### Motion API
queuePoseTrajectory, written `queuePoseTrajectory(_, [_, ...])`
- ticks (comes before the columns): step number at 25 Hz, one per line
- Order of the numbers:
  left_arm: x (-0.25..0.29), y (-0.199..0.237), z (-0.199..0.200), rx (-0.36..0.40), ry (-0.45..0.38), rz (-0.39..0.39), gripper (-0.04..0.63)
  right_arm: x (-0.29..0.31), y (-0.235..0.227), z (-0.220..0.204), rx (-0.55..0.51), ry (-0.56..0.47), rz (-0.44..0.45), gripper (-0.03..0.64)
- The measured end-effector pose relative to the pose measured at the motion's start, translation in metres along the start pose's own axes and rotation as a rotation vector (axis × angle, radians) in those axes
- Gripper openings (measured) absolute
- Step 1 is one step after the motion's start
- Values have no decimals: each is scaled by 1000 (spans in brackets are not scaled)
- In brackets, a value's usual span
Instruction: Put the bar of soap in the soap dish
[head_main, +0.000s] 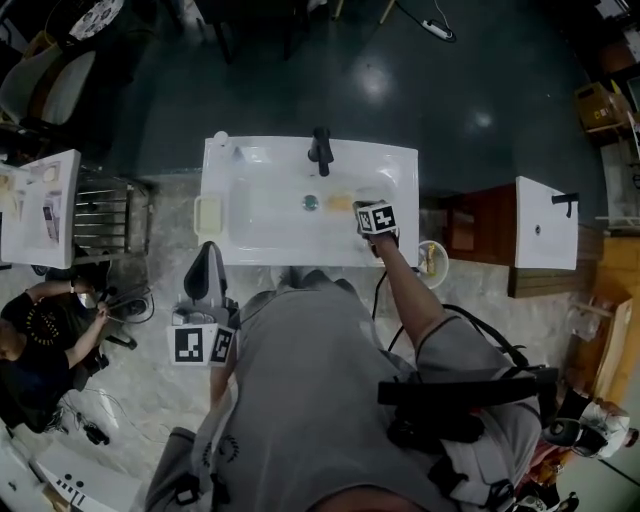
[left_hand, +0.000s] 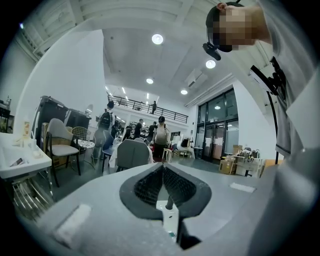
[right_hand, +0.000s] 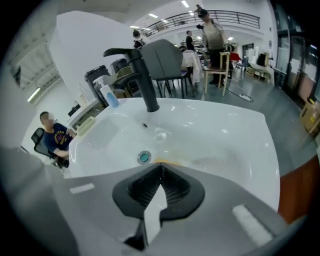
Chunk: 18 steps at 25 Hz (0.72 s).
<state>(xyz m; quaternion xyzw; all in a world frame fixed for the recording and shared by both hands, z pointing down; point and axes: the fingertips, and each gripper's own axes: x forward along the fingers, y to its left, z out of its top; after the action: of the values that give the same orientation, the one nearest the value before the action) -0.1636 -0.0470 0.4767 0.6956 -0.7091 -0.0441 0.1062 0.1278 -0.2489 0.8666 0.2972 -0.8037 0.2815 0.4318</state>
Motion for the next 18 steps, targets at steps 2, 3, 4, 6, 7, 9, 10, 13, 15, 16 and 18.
queuePoseTrajectory(2, [-1,-1,-2,3,11,3,-3,10,8,-3,-185,28,-5,3])
queuePoseTrajectory(3, [-3,-1,-4,4,16,7,-3,18,13,-8,-309,54,-4,3])
queuePoseTrajectory(4, [-5,-1,-5,5,22,15,-3,27,17,-14,-439,83,-1,20])
queuePoseTrajectory(6, [-11,-1,-9,5,36,39,-3,45,19,-27,-665,144,7,70])
queuePoseTrajectory(7, [-14,1,-11,4,45,54,-3,55,18,-33,-752,171,9,73])
queuePoseTrajectory(9, [-22,6,-15,2,60,90,-3,72,13,-39,-881,212,11,91])
queuePoseTrajectory(10, [-27,9,-17,1,66,110,-3,79,12,-41,-929,229,15,103])
queuePoseTrajectory(13, [-41,17,-18,2,76,167,-3,97,9,-46,-1062,283,42,141])
queuePoseTrajectory(15, [-48,22,-18,3,78,199,-3,108,5,-49,-1136,322,53,152])
queuePoseTrajectory(16, [-51,24,-18,3,79,213,-3,112,3,-49,-1164,338,57,154])
queuePoseTrajectory(18, [-57,27,-19,2,83,239,-3,120,2,-46,-1209,358,64,164])
